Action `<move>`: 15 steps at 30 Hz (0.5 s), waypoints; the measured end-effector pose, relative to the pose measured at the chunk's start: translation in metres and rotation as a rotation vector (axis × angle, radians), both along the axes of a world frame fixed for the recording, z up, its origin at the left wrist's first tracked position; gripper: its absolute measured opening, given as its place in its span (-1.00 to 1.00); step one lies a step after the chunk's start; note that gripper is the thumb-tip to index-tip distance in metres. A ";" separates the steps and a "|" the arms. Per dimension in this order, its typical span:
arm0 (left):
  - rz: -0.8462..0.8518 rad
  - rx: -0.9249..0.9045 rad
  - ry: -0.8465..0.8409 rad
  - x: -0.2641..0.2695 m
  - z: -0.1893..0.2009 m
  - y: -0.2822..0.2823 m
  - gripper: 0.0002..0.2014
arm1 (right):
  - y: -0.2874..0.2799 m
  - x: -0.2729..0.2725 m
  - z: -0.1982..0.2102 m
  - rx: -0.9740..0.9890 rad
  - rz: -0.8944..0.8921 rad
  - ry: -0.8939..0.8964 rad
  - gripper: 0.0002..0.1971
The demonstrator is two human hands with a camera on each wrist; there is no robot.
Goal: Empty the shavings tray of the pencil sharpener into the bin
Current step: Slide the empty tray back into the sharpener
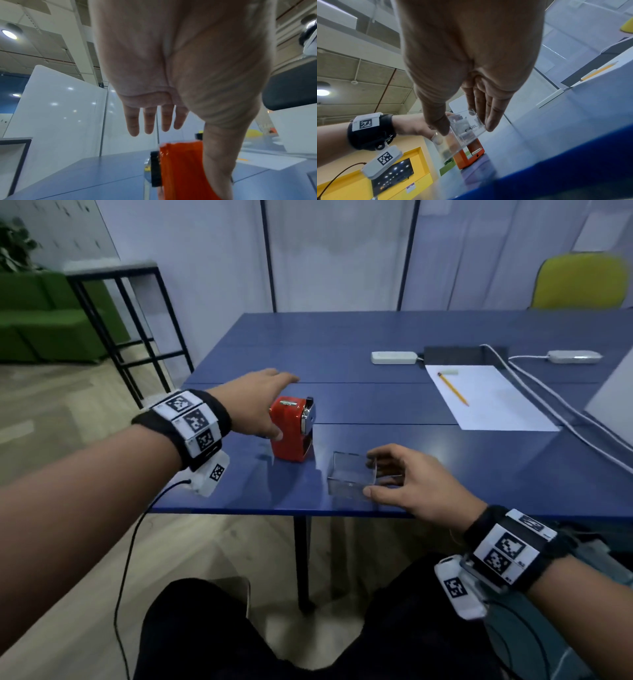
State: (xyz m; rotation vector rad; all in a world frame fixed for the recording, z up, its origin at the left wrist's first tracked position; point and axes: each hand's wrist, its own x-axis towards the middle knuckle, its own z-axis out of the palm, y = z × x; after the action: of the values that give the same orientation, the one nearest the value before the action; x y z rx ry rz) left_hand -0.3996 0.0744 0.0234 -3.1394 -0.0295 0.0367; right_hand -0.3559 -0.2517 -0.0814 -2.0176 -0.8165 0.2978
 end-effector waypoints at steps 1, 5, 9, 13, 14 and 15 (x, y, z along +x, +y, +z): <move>0.000 0.020 0.024 0.010 -0.004 0.001 0.17 | 0.004 0.006 0.000 -0.014 -0.001 -0.013 -0.42; 0.005 0.055 0.108 0.038 -0.014 0.001 0.16 | 0.022 0.026 0.009 -0.124 0.012 -0.107 -0.36; 0.001 0.071 0.154 0.053 -0.020 -0.001 -0.09 | 0.046 0.049 0.012 -0.185 0.015 -0.129 -0.32; 0.035 0.095 0.182 0.059 -0.018 -0.001 -0.20 | 0.069 0.068 0.012 -0.285 0.015 -0.163 -0.32; 0.041 0.098 0.187 0.060 -0.017 -0.001 -0.20 | 0.074 0.072 0.012 -0.307 0.014 -0.177 -0.33; 0.045 0.099 0.193 0.060 -0.016 -0.001 -0.19 | 0.078 0.074 0.012 -0.323 0.015 -0.187 -0.34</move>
State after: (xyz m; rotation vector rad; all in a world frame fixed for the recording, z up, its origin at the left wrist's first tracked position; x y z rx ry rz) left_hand -0.3394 0.0730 0.0076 -3.0200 -0.0988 0.3278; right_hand -0.2818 -0.1734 -0.0690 -2.3689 -0.9475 0.2647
